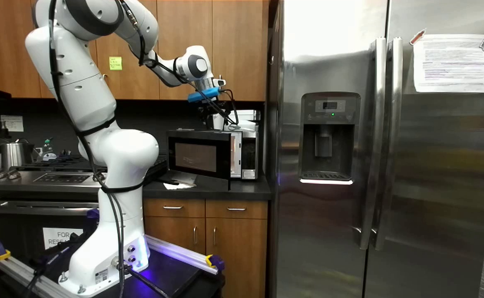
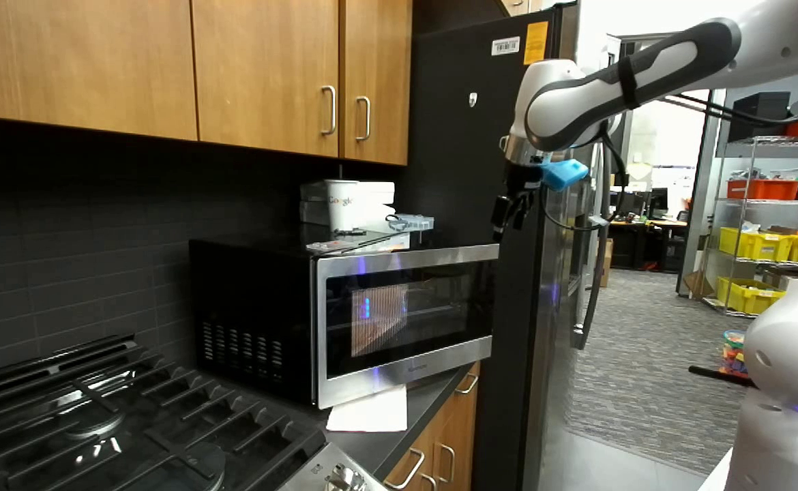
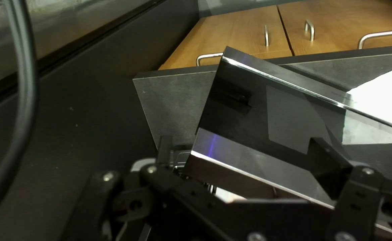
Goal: Push the microwave door closed
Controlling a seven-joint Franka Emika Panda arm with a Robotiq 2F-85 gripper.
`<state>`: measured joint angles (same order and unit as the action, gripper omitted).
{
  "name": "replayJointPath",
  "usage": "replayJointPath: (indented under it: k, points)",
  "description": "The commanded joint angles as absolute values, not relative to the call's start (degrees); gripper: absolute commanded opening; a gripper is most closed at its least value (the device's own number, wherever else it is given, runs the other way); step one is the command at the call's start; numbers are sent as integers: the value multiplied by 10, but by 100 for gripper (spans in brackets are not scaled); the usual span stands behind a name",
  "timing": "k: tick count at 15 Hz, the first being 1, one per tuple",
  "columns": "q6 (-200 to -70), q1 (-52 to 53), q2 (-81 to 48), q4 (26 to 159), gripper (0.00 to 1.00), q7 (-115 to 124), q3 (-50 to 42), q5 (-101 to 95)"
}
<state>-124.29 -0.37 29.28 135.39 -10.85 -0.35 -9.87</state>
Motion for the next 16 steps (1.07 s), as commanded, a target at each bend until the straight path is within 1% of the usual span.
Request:
replayJointPath:
  k: [1,8,16]
  points:
    - [-1281,-11,295,1364,100,-80,2,-117]
    - [-1291,-45,295,1370,100,73,36,-146]
    - [-1255,-40,294,1366,100,166,47,-112]
